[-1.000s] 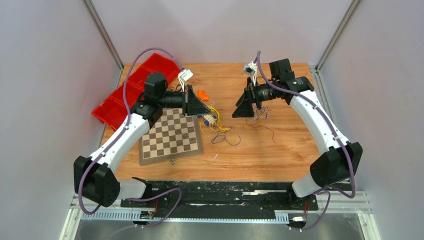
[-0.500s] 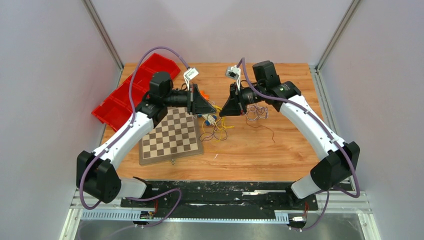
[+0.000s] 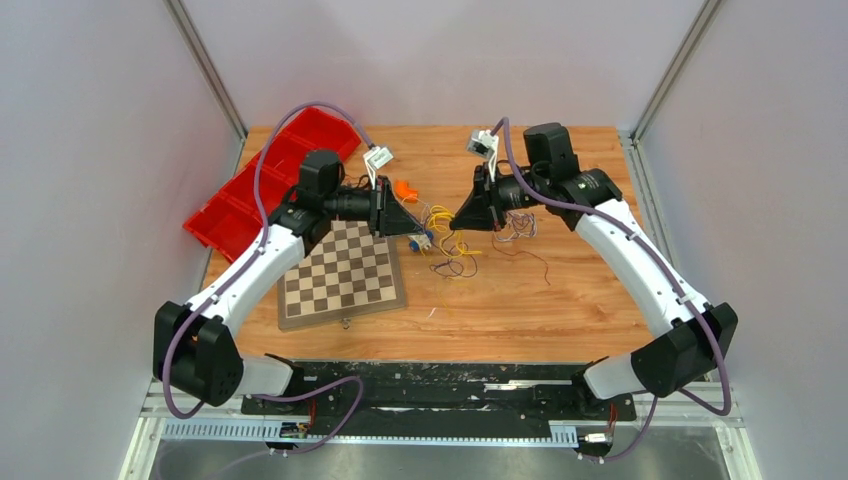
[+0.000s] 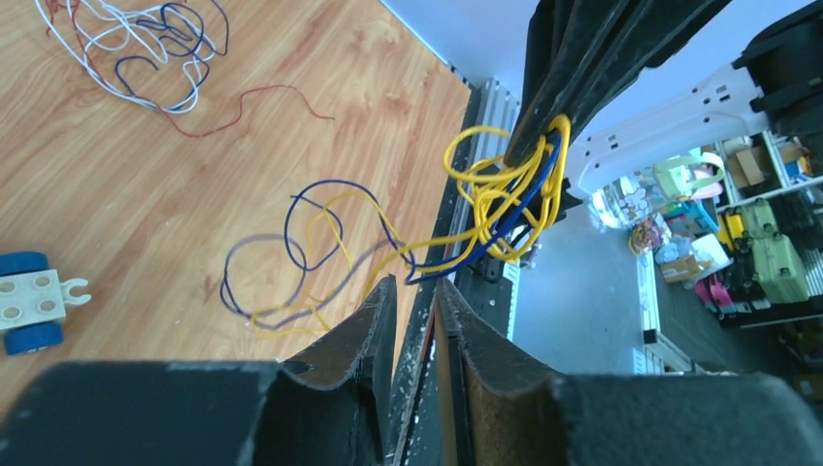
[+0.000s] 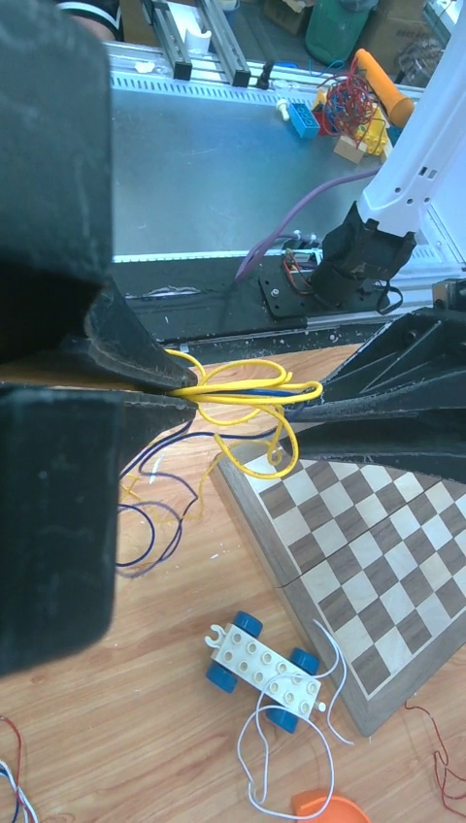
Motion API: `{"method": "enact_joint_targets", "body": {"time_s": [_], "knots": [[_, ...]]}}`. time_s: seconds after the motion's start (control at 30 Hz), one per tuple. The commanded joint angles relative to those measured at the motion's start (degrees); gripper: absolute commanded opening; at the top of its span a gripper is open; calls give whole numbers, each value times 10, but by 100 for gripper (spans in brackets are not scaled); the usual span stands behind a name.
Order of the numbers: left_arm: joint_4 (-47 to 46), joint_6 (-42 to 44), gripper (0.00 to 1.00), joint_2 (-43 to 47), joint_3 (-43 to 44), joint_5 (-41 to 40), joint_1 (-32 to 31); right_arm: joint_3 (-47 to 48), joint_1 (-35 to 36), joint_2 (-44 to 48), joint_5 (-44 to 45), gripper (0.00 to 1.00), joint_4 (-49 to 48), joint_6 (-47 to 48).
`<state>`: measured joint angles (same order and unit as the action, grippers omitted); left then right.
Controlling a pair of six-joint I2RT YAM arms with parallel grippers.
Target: Untangle the cables
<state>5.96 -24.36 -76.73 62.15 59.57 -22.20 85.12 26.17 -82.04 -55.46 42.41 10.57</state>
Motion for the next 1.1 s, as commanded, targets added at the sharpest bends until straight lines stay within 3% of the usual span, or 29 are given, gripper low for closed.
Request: {"method": "enact_joint_targets", "body": {"time_s": [0.0, 0.07, 0.1, 0.17, 0.3, 0.43, 0.5, 0.57, 0.6, 0.67, 0.97, 1.07], "knots": [[38, 62, 28, 10, 0, -5, 0, 10, -18, 20, -24, 0, -6, -3], [28, 69, 42, 15, -10, 3, 0, 13, -26, 22, -30, 0, -6, -7], [17, 65, 56, 22, -16, 6, 0, 14, -27, 23, -32, 0, -5, -9], [-22, 53, 70, 35, -38, 10, -2, 13, -28, 23, -39, 0, -5, -13], [-48, 64, 81, 36, -53, -15, -16, 17, -28, 15, -66, 0, -6, -22], [-51, 78, 81, 19, -50, -45, -32, 22, -29, 14, -86, 0, -6, -27], [-55, 79, 76, 8, -48, -53, -38, 17, -32, 16, -90, 0, -6, -27], [-54, 80, 49, -5, -41, -59, -41, 10, -40, 19, -90, 1, -7, -28], [-35, 91, 24, -13, -37, -60, -41, 8, -48, 19, -90, 2, -7, -33], [14, 119, 3, -15, -30, -62, -35, 6, -81, 19, -101, 4, -7, -42], [75, 176, 0, 71, -157, -76, 66, -7, -254, 28, -148, 9, -4, -54], [110, 213, 0, 75, -162, -83, 78, -21, -299, 35, -119, 0, 0, -35]]}}
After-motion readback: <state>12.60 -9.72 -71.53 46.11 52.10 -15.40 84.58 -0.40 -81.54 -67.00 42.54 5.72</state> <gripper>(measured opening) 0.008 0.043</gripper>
